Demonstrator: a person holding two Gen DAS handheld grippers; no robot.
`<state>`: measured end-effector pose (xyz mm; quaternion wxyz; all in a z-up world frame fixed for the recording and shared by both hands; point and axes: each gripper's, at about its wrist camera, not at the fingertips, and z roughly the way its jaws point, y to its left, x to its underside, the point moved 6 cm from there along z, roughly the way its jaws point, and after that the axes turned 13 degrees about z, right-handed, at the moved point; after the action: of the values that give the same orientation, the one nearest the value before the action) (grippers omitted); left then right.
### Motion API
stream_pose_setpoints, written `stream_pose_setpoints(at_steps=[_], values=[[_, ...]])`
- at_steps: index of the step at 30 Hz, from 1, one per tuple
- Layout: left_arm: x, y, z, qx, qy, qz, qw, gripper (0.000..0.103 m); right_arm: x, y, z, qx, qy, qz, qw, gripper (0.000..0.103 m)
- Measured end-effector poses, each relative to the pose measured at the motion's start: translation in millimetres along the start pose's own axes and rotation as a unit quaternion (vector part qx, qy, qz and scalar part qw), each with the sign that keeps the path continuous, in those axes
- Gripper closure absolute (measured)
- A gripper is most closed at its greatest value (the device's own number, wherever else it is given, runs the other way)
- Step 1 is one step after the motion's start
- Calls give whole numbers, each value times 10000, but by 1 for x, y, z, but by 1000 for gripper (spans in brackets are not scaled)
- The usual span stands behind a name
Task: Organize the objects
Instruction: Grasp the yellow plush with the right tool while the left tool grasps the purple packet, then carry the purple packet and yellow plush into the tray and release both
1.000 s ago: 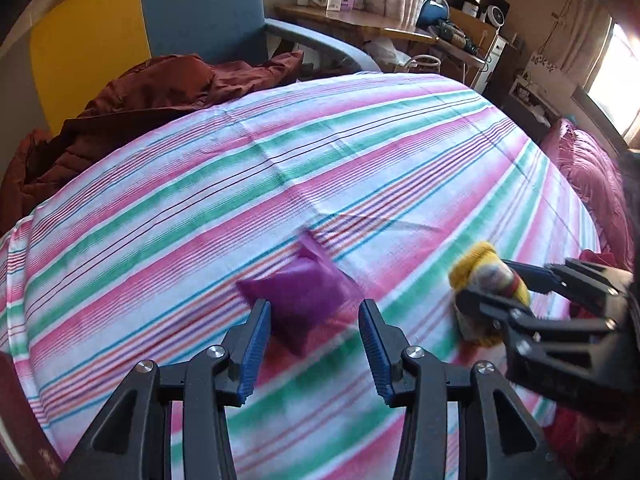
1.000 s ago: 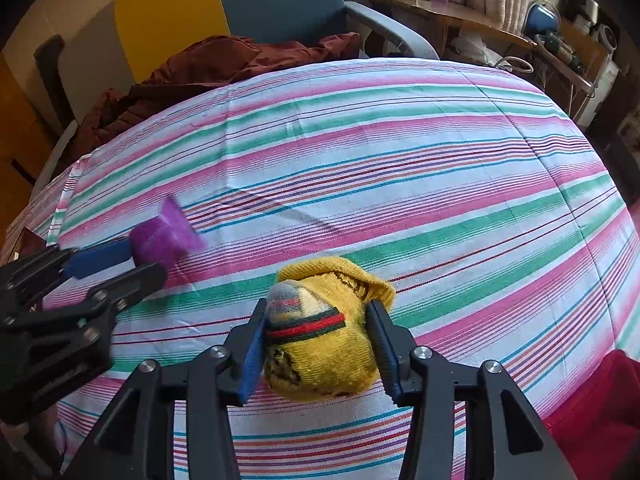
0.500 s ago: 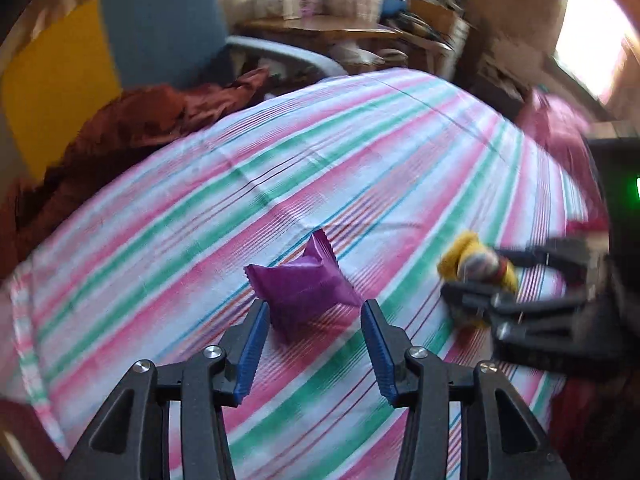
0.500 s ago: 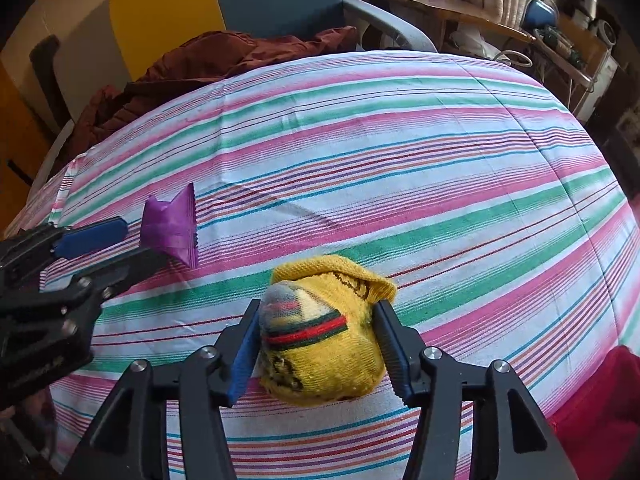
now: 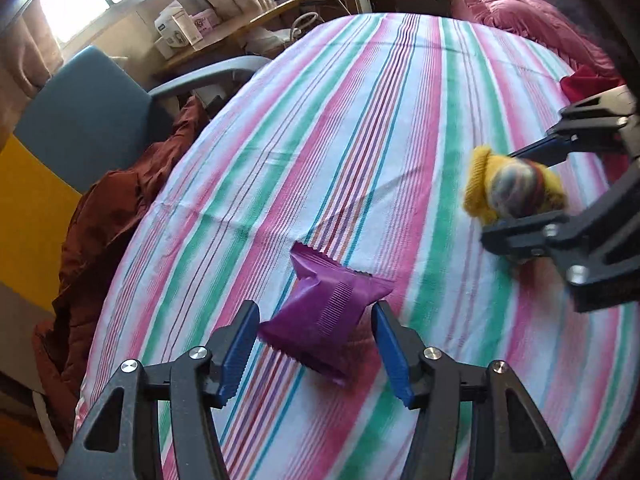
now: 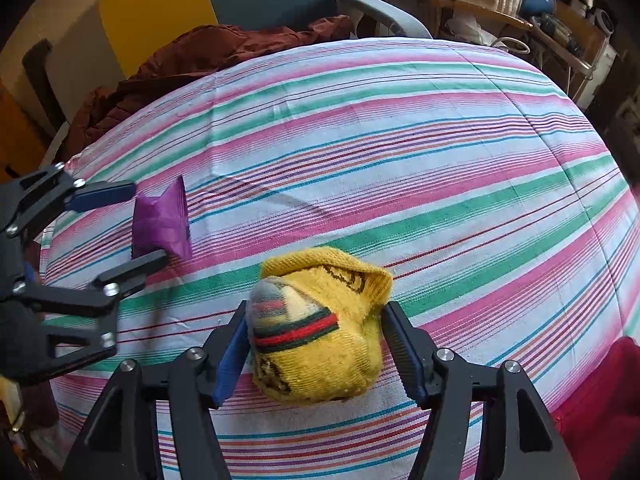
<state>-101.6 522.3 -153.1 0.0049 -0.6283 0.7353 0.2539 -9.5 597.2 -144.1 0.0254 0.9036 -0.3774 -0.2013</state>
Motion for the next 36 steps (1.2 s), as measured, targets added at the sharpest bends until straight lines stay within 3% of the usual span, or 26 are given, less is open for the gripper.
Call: stream_pose_setpoints(at_steps=[3, 7, 9, 13, 22, 29, 36], values=[[5, 6, 6, 310, -136, -543, 9979, 56, -2, 0, 2, -1, 8, -7, 10000, 37], [15, 14, 2, 590, -302, -1376, 9883, 59, -4, 0, 3, -38, -18, -31, 10000, 39], [23, 14, -2, 633, -318, -1734, 9823, 60, -4, 3, 2, -100, -27, -117, 9999, 50], [35, 10, -14, 685, -269, -2307, 9702, 60, -1, 11, 1, -138, -49, -314, 9994, 55], [62, -7, -62, 101, -324, -2931, 9555, 60, 1, 29, -4, -574, -74, -548, 9968, 55], [72, -11, -117, -462, -623, -3022, 9501, 60, 13, 52, -15, -899, -208, -822, 9923, 55], [79, -18, -148, -682, -792, -3087, 9454, 60, 28, 72, -28, -1182, -279, -1117, 9863, 55]])
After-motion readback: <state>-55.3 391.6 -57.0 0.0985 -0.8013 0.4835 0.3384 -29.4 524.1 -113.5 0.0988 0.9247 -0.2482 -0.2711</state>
